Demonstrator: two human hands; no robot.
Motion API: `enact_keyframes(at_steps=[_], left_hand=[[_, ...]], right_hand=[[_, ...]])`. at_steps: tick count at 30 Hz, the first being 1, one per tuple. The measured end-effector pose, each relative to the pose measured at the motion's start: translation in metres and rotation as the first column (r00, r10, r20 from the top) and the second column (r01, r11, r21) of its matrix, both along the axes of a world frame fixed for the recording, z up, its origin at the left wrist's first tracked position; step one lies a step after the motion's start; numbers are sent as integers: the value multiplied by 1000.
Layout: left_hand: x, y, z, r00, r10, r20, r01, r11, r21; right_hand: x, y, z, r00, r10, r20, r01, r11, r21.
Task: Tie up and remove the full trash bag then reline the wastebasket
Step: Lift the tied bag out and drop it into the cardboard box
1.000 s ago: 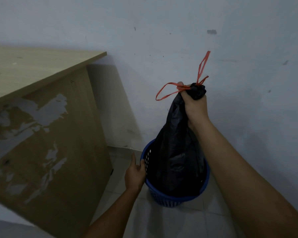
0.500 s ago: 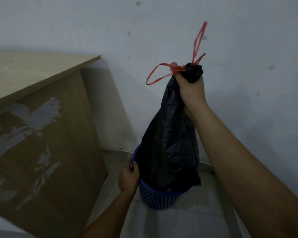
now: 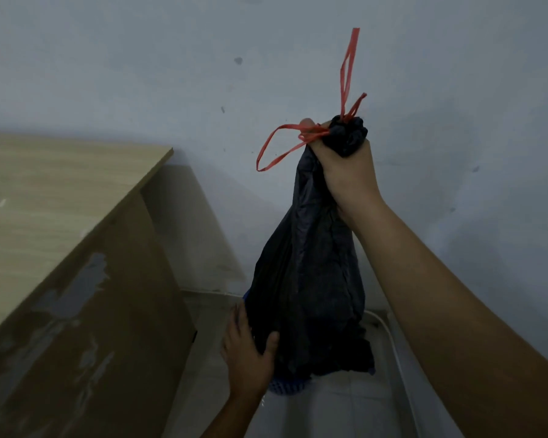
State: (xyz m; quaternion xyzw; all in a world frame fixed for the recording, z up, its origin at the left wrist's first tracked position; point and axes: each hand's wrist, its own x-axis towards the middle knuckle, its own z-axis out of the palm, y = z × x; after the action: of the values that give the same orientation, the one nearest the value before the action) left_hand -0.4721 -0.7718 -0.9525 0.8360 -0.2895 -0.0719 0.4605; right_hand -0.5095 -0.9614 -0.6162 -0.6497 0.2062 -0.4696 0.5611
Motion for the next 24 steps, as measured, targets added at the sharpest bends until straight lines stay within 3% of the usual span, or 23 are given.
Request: enact_keyframes(at_steps=[6,12,24], left_hand=[[-29,-16,167,988,-157,-6,155,981,-117],[-38,-40,334,983,-145,-112,135,986,-94],[-27,35,543,945,-214,-248,199,976,-84]], right_hand=[[-9,12,107,998,7,-58,-3,998,57],[-21,36,230,989,43,-141,-28,994,107],[-39,105,437,982,48,-181,-10,978,206]])
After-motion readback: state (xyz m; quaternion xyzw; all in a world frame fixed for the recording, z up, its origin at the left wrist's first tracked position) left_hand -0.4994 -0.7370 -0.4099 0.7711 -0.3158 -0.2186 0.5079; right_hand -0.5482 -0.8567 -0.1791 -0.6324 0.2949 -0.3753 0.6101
